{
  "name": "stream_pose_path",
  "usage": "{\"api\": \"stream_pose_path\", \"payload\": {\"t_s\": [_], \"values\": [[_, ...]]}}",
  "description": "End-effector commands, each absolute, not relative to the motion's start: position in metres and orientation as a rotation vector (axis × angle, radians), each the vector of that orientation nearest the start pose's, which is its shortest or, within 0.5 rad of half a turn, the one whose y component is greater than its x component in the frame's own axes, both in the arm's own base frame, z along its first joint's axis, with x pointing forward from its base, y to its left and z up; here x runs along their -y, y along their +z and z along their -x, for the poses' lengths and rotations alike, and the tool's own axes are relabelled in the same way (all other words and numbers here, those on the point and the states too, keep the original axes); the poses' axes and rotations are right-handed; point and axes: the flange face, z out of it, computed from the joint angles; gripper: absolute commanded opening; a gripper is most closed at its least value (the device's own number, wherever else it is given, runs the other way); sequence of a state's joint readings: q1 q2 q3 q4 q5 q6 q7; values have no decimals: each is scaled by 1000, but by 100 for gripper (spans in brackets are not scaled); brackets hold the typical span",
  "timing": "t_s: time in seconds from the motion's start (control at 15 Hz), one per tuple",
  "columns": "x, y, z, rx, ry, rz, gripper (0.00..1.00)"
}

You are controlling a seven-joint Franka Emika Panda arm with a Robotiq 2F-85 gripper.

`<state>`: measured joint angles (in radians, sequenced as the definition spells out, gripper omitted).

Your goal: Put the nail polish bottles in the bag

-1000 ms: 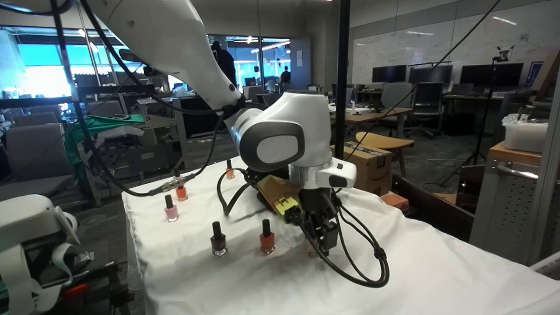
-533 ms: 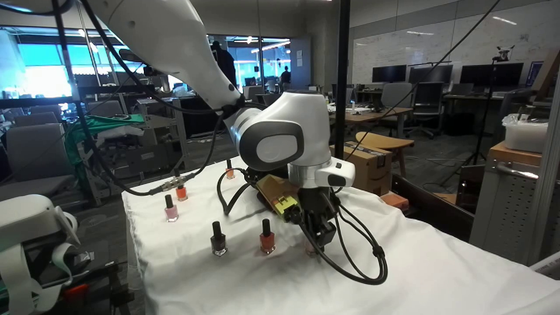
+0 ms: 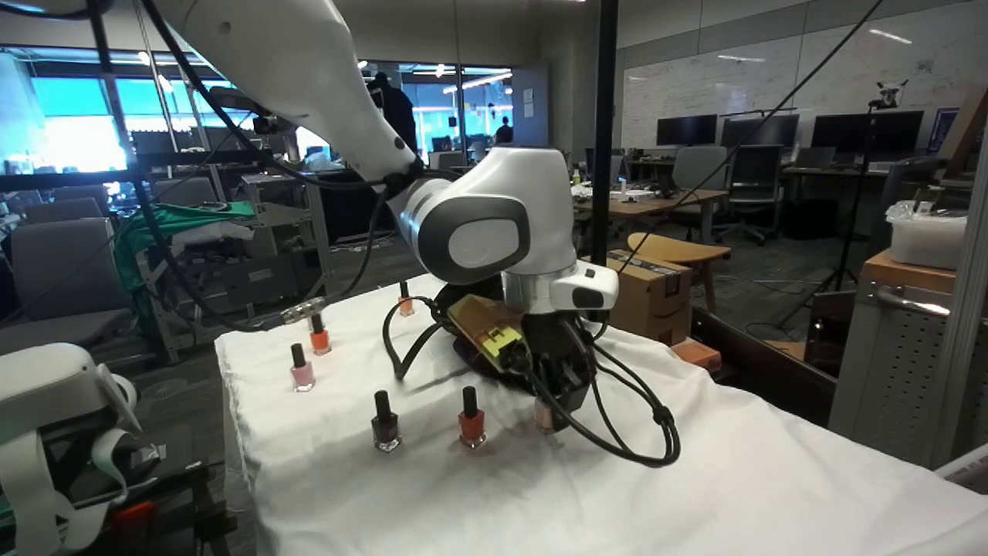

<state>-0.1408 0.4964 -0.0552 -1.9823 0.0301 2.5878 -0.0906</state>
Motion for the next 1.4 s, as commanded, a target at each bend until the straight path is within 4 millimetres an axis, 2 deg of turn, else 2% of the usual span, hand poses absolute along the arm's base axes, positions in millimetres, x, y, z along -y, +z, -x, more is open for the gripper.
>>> {"api": "stream_pose_path", "payload": {"t_s": [0.0, 0.13, 0.47, 0.73, 1.07, 1.33], "values": [[104, 269, -601, -146, -189, 3199, 15], [88, 292, -598, -104, -199, 3226, 15], [32, 342, -583, -2, -271, 3273, 15], [-22, 371, -570, 110, -364, 3291, 15], [-94, 385, -565, 296, -459, 3272, 15], [-139, 382, -572, 411, -497, 3251, 15]]}}
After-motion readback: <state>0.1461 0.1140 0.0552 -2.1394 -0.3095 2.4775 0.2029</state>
